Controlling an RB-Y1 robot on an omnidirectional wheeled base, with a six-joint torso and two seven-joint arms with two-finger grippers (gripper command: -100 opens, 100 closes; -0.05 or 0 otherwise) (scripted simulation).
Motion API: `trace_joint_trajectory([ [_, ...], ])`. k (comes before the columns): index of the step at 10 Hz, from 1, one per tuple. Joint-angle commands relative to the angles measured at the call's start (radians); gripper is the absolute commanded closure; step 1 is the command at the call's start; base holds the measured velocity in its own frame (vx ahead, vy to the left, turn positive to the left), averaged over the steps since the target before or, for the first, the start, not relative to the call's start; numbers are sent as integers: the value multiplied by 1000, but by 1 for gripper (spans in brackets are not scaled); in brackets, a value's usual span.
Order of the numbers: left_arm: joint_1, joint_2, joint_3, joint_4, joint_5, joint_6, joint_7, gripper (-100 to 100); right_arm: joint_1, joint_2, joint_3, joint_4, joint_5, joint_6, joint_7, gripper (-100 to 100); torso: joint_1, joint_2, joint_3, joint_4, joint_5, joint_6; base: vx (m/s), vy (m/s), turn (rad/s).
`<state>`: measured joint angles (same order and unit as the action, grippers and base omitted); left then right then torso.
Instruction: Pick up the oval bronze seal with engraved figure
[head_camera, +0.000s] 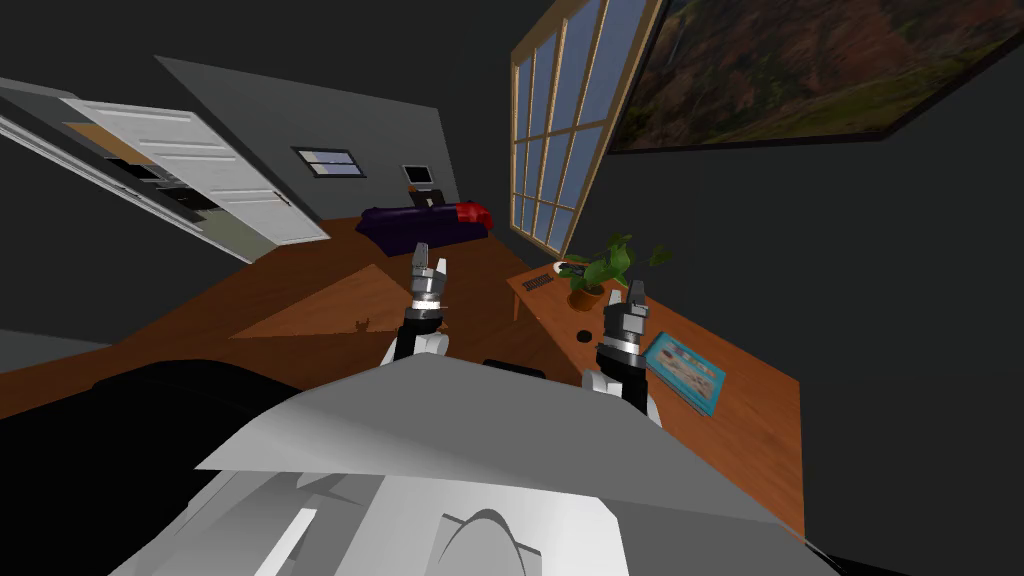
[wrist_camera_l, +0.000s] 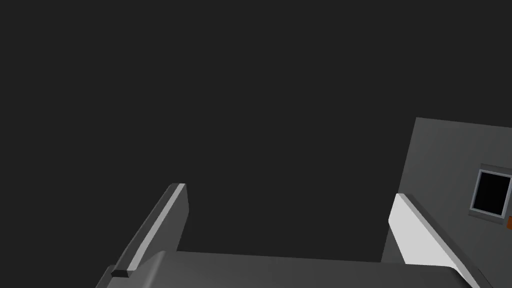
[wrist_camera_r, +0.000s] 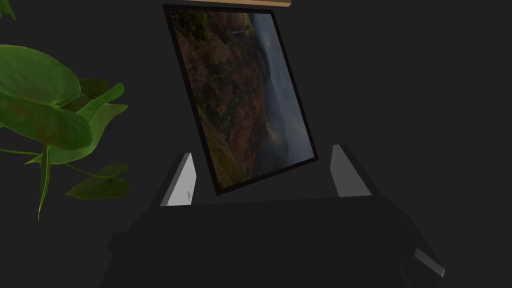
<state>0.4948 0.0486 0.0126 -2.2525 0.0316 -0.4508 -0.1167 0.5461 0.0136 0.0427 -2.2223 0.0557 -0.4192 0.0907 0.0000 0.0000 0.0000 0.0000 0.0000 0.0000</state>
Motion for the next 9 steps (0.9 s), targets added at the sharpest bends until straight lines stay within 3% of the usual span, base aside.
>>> trace_joint_trajectory([
  [1, 0, 0, 0, 0, 0, 0, 0, 0, -9, -37, 10, 4, -14, -4, 15, -100, 0, 0, 0, 0, 0, 0, -45, 25, 61],
  [5, 0, 0, 0, 0, 0, 0, 0, 0, -36, -138, 51, 34, -60, -15, 72, -100, 3, 6, 4, 1, 1, 0, -100, 49, 73],
  [9, 0, 0, 0, 0, 0, 0, 0, 0, -72, -257, 132, 113, -122, -26, 169, -100, 5, 9, 5, 2, 1, 0, -134, 75, 145],
])
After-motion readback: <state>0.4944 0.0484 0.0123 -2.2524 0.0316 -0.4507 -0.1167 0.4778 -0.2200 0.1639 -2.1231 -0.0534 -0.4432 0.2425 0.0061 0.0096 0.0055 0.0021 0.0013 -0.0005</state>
